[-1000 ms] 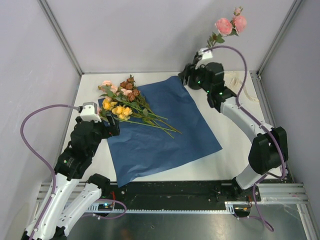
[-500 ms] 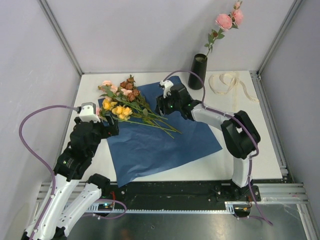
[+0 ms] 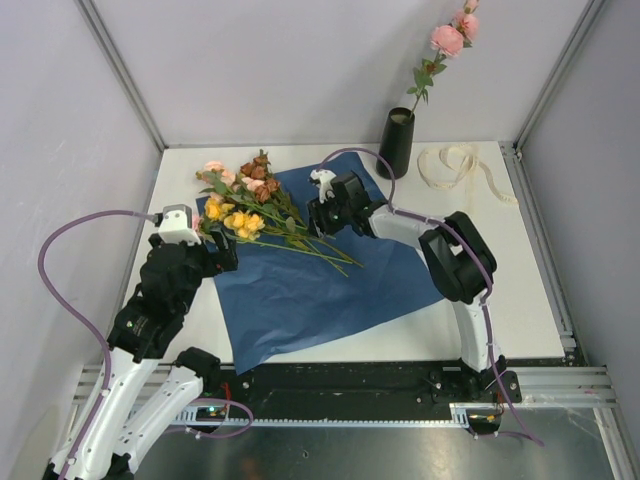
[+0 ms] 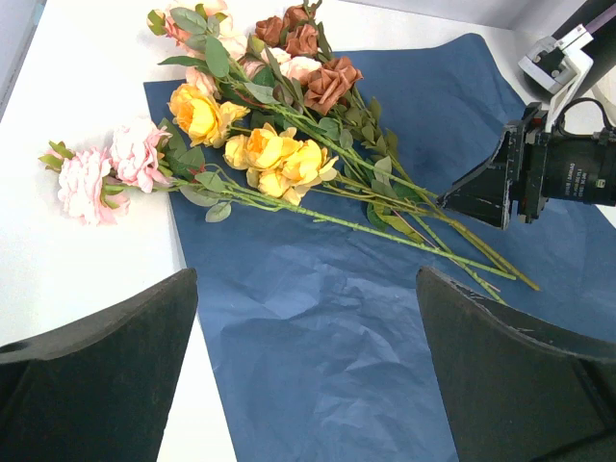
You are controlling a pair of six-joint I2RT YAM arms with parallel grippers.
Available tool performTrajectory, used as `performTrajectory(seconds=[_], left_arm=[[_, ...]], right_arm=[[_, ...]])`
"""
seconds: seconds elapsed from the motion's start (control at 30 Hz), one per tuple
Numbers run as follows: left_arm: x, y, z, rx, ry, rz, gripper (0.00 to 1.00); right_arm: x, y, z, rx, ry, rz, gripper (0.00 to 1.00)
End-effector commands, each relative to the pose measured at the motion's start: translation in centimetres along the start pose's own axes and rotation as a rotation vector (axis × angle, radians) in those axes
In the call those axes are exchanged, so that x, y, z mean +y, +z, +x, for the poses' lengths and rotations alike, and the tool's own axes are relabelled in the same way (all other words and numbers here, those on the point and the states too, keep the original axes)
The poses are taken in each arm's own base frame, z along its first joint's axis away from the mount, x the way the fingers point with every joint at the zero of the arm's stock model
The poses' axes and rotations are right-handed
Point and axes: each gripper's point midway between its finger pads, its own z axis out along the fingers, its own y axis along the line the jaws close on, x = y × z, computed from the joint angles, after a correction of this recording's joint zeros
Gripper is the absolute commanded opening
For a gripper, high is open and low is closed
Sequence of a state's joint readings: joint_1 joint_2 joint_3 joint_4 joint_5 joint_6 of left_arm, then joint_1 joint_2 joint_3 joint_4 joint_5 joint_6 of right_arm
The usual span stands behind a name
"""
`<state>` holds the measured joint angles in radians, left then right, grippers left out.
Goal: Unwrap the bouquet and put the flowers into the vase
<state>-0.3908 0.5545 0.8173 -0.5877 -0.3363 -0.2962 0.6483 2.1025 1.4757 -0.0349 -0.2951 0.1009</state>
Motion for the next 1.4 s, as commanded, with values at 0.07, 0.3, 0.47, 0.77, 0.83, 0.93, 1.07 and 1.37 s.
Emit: performTrajectory(seconds=[0.07, 0.3, 0.47, 0.77, 0.83, 0.93, 1.07, 1.37], left_arm=[[0.0, 0.1, -0.3, -0.017, 0.002, -0.005, 1.00], [0.0, 0.1, -0.4, -0.017, 0.001, -0.004, 1.00], [0.0, 0.1, -0.3, -0.016, -0.001, -0.007, 1.00], [-0.1, 0.2, -0.2, -0.012, 0.003, 0.000, 1.00], [-0.2, 0.2, -0.2, -0.011, 0.004, 0.005, 1.00], [-0.5, 0.2, -0.1, -0.003, 0.007, 0.025, 1.00], [-0.8, 0.2, 0.0, 0.002, 0.007, 0.037, 1.00], [-2.8, -0.1, -0.8, 0.017, -0.072, 0.122, 1.00]], right_arm=[[-0.3, 0.9, -1.0, -0.012, -0.052, 0.015, 0.50], [-0.6, 1.4, -0.5, 0.019, -0.044, 0.014, 0.47], [-0.5, 1.4, -0.6, 0.011, -0.039, 0.009, 0.32], [-0.3, 1.6, -0.3, 0.021, -0.039, -0.007, 0.30], [-0.3, 1.6, -0.2, 0.022, -0.038, -0.007, 0.21], [-0.1, 1.4, -0.8, 0.007, -0.037, -0.020, 0.05], [1.0, -0.1, -4.2, -0.113, -0.069, -0.036, 0.00], [5.2, -6.2, -10.1, -0.362, -0.100, -0.155, 0.00]])
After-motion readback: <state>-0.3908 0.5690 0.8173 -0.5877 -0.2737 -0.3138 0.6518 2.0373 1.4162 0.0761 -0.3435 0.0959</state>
